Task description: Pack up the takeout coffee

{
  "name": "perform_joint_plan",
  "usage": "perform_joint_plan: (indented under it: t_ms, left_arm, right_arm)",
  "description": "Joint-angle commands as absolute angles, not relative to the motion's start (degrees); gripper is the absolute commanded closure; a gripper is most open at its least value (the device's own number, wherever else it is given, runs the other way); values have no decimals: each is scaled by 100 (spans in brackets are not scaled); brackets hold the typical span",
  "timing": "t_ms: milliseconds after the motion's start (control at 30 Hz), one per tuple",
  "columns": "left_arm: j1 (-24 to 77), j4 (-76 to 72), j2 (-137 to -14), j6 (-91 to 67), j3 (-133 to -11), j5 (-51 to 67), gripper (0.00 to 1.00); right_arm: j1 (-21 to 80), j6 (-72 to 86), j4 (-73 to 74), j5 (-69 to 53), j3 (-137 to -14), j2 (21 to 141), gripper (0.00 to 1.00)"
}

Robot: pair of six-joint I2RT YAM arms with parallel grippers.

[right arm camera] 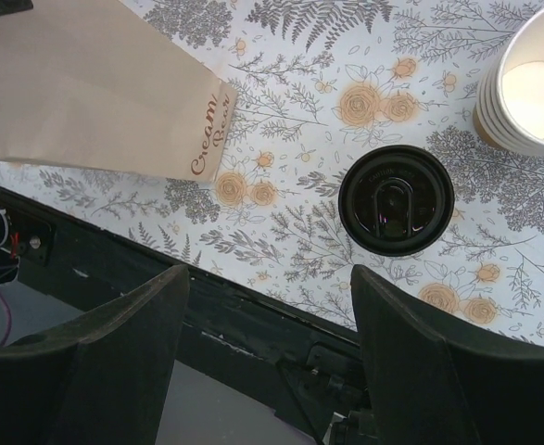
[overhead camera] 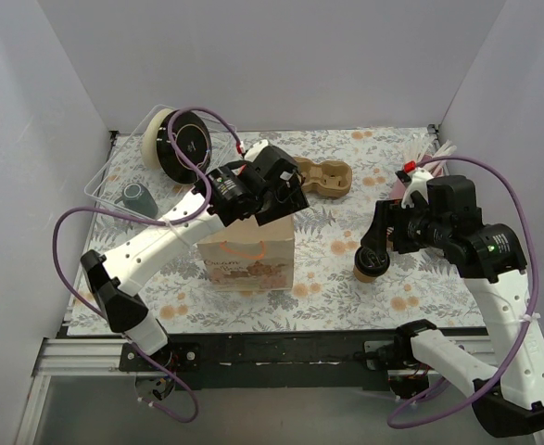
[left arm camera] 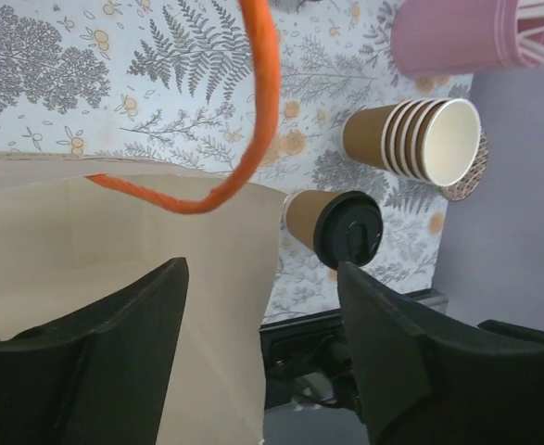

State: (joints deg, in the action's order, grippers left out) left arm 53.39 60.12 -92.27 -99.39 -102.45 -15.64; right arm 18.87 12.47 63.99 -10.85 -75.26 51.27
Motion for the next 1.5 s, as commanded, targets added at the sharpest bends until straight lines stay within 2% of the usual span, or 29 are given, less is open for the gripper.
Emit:
perform_joint_plan:
  t_ms: [0, 167, 300, 433, 533, 667, 800, 967, 1133, 1467]
  left_arm:
    - [5379, 5696, -8834, -9555, -10704, -1889, 29]
    - [5353, 5222, -8158, -9238, -10355, -2126, 2]
    - [5291, 4914, -7218, -9062, -9678, -2758, 2]
    - [5282, 4851, -6269, -8202, -9362, -3110, 2]
    - [5282, 5255, -6065, -7534, -9377, -3339, 2]
    - [5274, 6036, -6222, -7040, -9562, -3418, 2]
    - [5282, 6994, -6398, -7355, -9598, -3533, 2]
    - [5274, 6996, -6118, -7681, -9071, -3375, 2]
    - [5282, 7382, -6169, -8006, -9342, -3278, 2]
    - [5282, 7760, -5862, -8648, -9079, -3454, 2]
  right_arm:
    - [1881, 1283, 6196, -1002, -7989, 5220, 22]
    - [1881, 1835, 6065, -669, -8296, 5501, 25]
    - [1881, 2232, 5907, -466, -8612, 5958, 27]
    - [1890, 2574, 5485, -115, -8710, 6555, 28]
    - [1907, 2830, 5125, 334, -8753, 6933, 28]
    - [2179, 2918, 4835, 755, -9051, 7996, 28]
    - [2346, 2874, 4720, 976, -9772, 9024, 27]
    - [2443, 2646, 4693, 1257, -10818, 10422, 27]
    - [2496, 2531, 4650, 1476, -11653, 11520, 27]
    - [2496, 2215, 4351, 1564, -12296, 12621, 27]
